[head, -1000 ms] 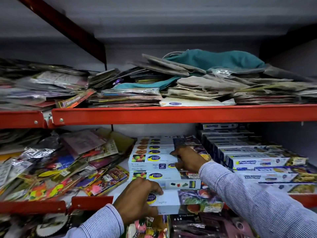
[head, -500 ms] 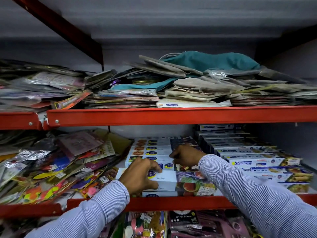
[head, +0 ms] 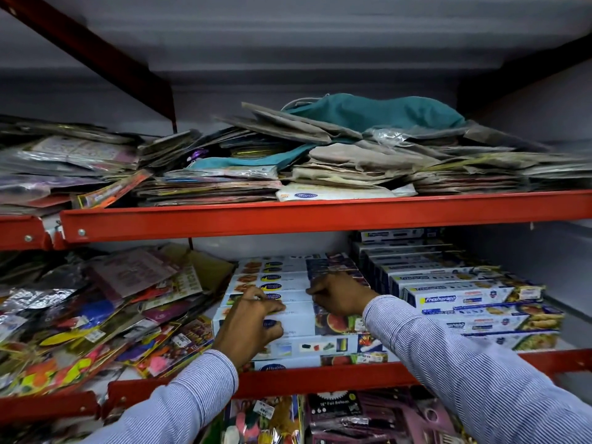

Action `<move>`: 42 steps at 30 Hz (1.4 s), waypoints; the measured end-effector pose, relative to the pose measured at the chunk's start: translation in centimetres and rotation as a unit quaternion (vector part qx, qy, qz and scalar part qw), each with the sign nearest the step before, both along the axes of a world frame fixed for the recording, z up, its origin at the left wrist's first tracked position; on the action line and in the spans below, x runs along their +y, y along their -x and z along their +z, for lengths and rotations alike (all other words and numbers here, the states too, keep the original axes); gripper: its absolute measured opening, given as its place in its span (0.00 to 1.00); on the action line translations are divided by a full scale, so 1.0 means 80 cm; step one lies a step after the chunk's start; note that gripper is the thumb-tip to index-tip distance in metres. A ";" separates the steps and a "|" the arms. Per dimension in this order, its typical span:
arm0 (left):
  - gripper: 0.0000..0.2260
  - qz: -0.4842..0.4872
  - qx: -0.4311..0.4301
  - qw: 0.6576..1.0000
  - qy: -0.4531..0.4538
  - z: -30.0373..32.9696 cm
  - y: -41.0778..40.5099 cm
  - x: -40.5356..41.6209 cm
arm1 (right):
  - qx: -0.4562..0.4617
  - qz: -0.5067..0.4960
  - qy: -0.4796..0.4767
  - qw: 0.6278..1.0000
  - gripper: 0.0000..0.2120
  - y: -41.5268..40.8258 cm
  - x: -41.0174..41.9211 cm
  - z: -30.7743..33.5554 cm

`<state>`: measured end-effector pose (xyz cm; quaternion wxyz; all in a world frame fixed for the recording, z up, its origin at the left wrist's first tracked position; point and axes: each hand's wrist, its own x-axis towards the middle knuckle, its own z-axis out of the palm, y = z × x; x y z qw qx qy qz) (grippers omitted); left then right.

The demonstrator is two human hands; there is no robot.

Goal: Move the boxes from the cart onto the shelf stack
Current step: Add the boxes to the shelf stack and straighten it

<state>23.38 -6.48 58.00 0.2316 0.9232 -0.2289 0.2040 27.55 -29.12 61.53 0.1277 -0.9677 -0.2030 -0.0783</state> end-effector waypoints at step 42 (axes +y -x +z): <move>0.30 0.094 -0.181 0.959 -0.200 -0.070 -0.004 -0.008 | -0.280 -0.105 0.055 0.953 0.29 0.062 0.010 -0.123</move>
